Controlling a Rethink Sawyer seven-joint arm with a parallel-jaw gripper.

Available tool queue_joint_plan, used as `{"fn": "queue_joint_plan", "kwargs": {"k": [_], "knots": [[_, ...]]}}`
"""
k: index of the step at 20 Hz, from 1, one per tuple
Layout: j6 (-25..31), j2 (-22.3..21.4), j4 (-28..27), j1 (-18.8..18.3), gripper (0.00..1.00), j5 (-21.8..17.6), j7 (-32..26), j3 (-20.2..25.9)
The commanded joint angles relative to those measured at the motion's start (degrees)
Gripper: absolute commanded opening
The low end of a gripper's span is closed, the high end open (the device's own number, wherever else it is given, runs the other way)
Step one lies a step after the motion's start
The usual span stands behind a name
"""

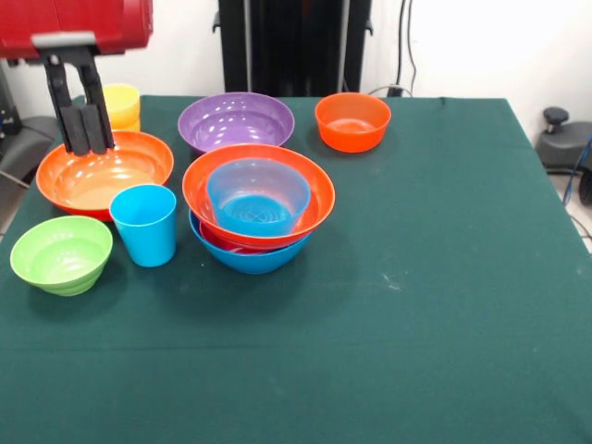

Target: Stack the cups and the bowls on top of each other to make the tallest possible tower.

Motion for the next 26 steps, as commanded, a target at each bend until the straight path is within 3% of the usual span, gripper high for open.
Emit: {"fn": "queue_joint_plan", "kwargs": {"k": [1,18,19,21,26], "knots": [[-3.21,4.57,-0.16,-0.02,0.0,-3.09,-2.77,-3.01],[-8.62,7.39,-0.39,1.31,0.0,-4.43,-1.8,-4.81],[-7.6,7.25,-0.62,1.62,1.0,-4.34,-1.87,-5.24],[-5.37,7.38,-0.97,1.64,1.0,-3.65,-2.09,-5.27],[-7.03,7.28,-1.25,1.49,1.0,-3.65,-3.1,-4.54]]}}
